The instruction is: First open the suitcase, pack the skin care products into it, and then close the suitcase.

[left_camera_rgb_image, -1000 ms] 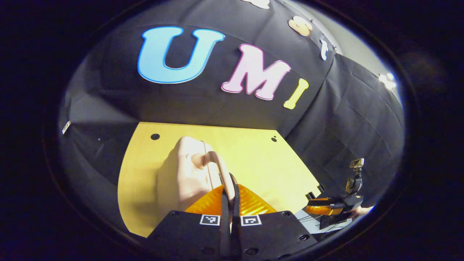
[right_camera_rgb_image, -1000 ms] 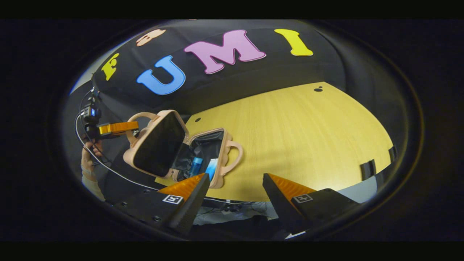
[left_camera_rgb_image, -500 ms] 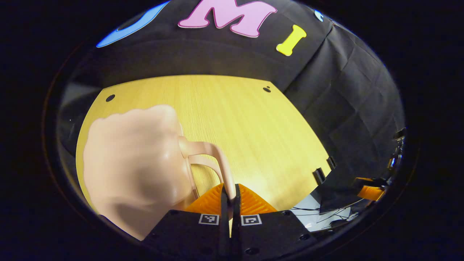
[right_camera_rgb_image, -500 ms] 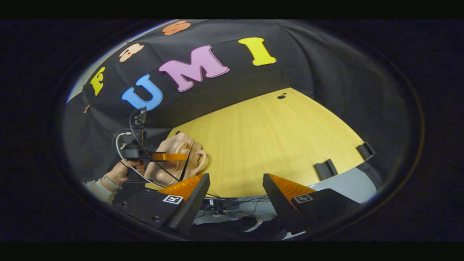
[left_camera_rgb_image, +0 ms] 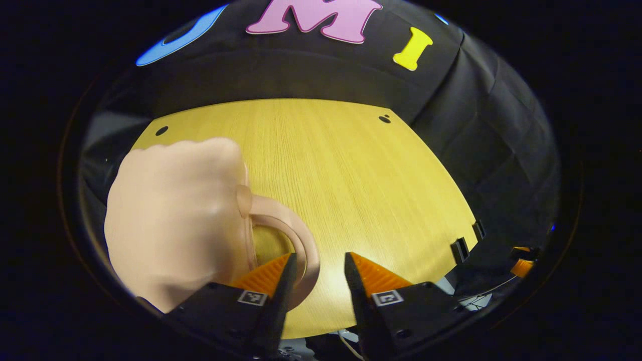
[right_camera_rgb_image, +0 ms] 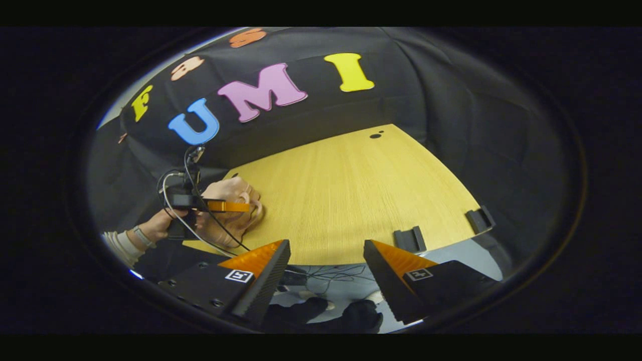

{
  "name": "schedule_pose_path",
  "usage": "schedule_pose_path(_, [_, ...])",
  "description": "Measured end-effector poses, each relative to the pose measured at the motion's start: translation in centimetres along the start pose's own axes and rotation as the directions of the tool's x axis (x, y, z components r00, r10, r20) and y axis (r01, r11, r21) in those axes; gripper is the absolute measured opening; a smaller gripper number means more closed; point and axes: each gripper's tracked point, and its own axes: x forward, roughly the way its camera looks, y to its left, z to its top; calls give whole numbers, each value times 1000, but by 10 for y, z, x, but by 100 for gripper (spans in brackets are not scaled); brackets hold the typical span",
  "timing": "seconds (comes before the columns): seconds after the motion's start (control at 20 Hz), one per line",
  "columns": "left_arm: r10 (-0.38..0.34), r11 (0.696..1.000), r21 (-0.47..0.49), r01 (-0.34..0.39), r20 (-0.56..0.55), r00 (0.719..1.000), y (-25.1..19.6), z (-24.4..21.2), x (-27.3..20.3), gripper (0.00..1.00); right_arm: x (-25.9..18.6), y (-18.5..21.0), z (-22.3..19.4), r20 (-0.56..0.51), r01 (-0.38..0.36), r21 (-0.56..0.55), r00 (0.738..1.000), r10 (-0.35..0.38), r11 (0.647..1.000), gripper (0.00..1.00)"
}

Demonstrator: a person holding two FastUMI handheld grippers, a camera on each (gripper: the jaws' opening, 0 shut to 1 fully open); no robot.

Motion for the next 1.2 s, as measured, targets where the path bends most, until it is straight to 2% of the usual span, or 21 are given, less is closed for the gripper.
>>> schedule_pose_path(0.05, [29, 1000, 9, -29, 38, 999, -2, 4, -10, 96, 1, -1, 5, 13, -12, -50, 1000, 13, 999, 94])
schedule_pose_path(0.1, [54, 998, 20, -56, 82, 995, -8, 12, -20, 100, 1, 0, 13, 34, -32, -98, 999, 36, 995, 94])
schedule_pose_path(0.15, [80, 996, 36, -86, 140, 987, -15, 22, -35, 98, 3, 2, 23, 57, -50, -147, 997, 59, 988, 94])
schedule_pose_path(0.2, [97, 993, 51, -108, 194, 976, -23, 30, -48, 100, 2, 5, 36, 84, -58, -197, 994, 76, 979, 95])
schedule_pose_path(0.25, [114, 988, 66, -136, 264, 958, -29, 42, -68, 97, 3, 8, 51, 117, -58, -243, 989, 89, 968, 98])
schedule_pose_path(0.3, [130, 984, 71, -162, 333, 934, -36, 54, -90, 97, 2, 14, 69, 155, -57, -285, 982, 105, 957, 87])
schedule_pose_path(0.35, [135, 982, 71, -177, 397, 908, -45, 67, -115, 97, -1, 21, 87, 205, -44, -321, 972, 114, 946, 97])
schedule_pose_path(0.5, [159, 976, 38, -216, 555, 817, -64, 101, -184, 97, -16, 48, 150, 373, 17, -360, 919, 127, 933, 97])
schedule_pose_path(0.65, [142, 980, 9, -200, 672, 727, -76, 124, -253, 96, -34, 84, 199, 485, 36, -354, 861, 150, 935, 97])
schedule_pose_path(0.75, [160, 971, 7, -238, 720, 675, -68, 129, -291, 96, -39, 105, 223, 518, 48, -384, 838, 172, 922, 97])
schedule_pose_path(0.85, [222, 952, -26, -306, 748, 626, -56, 125, -323, 96, -41, 117, 240, 533, 73, -426, 826, 185, 902, 96])
schedule_pose_path(1.05, [312, 923, -102, -371, 764, 566, -41, 107, -361, 97, -47, 140, 247, 553, 72, -479, 799, 237, 875, 97])
schedule_pose_path(1.15, [326, 922, -131, -364, 771, 548, -46, 104, -373, 97, -47, 149, 245, 549, 55, -492, 794, 260, 869, 97])
schedule_pose_path(1.2, [324, 924, -134, -358, 771, 548, -52, 100, -374, 96, -49, 149, 245, 560, 68, -494, 788, 257, 867, 96])
